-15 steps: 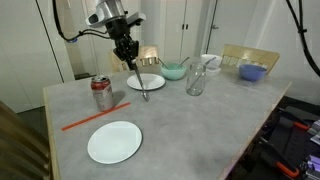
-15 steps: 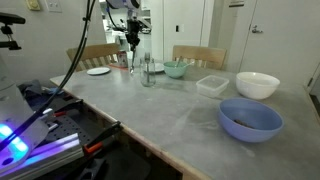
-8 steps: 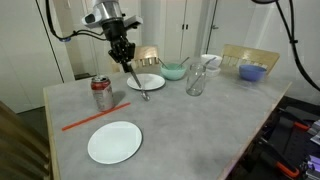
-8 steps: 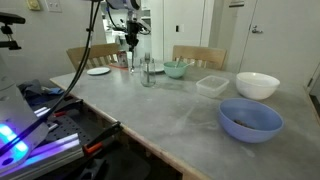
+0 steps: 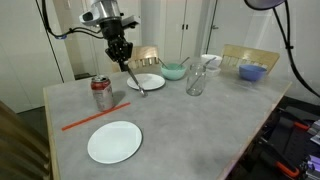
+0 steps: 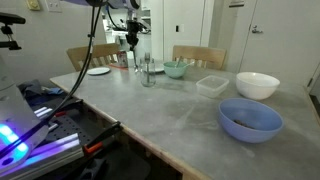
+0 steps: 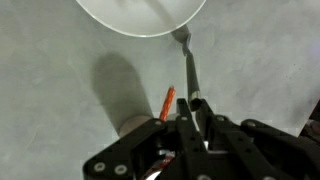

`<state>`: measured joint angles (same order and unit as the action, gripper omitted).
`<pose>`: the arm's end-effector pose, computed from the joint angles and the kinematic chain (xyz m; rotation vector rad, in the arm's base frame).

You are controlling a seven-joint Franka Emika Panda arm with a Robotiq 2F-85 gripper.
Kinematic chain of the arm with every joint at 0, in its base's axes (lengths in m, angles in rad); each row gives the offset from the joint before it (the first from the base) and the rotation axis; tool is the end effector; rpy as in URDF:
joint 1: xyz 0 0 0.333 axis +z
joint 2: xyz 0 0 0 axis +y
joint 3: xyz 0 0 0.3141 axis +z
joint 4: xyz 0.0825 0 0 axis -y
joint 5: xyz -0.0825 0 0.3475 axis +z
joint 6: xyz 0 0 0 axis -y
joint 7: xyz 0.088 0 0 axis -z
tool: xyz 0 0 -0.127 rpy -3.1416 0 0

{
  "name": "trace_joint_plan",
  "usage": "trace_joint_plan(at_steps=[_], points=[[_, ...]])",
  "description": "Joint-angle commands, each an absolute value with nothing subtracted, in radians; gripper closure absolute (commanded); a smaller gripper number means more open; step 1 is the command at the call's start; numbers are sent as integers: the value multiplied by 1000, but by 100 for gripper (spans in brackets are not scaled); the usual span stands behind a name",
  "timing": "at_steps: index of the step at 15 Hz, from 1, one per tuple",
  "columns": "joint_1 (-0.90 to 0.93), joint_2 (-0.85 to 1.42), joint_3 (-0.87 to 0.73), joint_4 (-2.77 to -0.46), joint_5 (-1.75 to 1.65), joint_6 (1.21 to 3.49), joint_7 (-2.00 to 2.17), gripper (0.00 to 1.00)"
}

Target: Take the spoon from the bottle and put it on the table

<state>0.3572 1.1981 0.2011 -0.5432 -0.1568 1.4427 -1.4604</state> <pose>0.6626 0.2983 0.2497 -1.6918 -2.4213 0.3536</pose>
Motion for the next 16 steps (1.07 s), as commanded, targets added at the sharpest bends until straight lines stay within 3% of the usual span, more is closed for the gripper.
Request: trace_joint_plan(at_steps=[1, 8, 9, 16], points=[[375, 1257, 177, -414, -134, 1417, -1506, 96], [362, 1311, 171, -335, -68, 1429, -1482, 96], [343, 1264, 193, -433, -80, 1476, -1474, 96], [323, 1273, 196, -442, -74, 1490, -1473, 96]])
